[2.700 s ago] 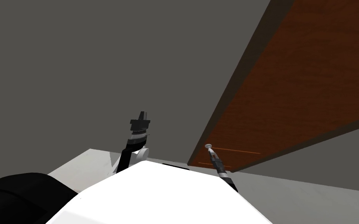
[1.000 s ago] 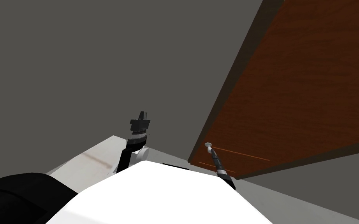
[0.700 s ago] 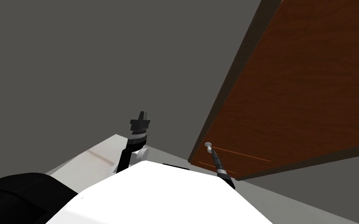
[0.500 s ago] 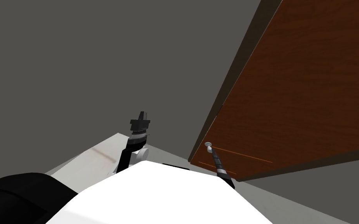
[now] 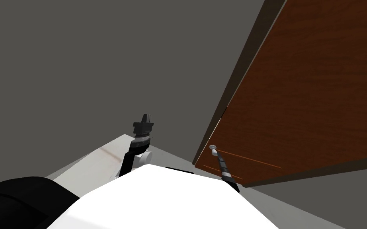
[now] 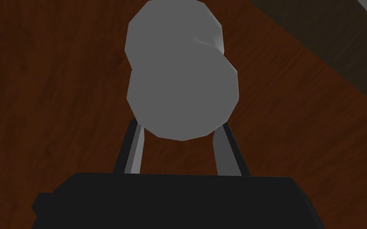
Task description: Pull the door open
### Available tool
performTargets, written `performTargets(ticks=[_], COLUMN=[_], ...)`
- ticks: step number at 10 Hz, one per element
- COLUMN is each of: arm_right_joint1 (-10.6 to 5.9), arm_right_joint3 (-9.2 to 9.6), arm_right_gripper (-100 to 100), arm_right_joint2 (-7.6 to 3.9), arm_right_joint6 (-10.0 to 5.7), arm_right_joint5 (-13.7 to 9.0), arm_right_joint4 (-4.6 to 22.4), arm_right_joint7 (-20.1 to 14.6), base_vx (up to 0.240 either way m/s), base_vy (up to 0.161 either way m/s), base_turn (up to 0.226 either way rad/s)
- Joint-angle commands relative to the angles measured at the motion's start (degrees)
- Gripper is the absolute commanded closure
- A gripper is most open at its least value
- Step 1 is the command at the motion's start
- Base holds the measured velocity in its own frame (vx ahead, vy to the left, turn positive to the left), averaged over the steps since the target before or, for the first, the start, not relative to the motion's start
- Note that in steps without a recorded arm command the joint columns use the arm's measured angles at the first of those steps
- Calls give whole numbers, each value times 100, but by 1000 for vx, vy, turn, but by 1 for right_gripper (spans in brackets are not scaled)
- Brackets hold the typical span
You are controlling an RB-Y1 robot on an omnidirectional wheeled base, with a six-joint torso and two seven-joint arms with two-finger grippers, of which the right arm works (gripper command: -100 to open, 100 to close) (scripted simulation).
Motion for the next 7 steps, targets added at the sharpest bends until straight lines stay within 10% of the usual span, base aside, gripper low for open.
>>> performTargets(ticks=[1, 7], arm_right_joint1=[-10, -45], arm_right_joint3=[85, 180], arm_right_gripper=[100, 100], arm_right_joint2=[48, 69], arm_right_joint6=[49, 144], arm_right_joint5=[-144, -470], arm_right_joint4=[-62, -96], arm_right_joint7=[-286, -1108], base_vx=[-62, -51], base_vy=[-38, -25], base_turn=[124, 70])
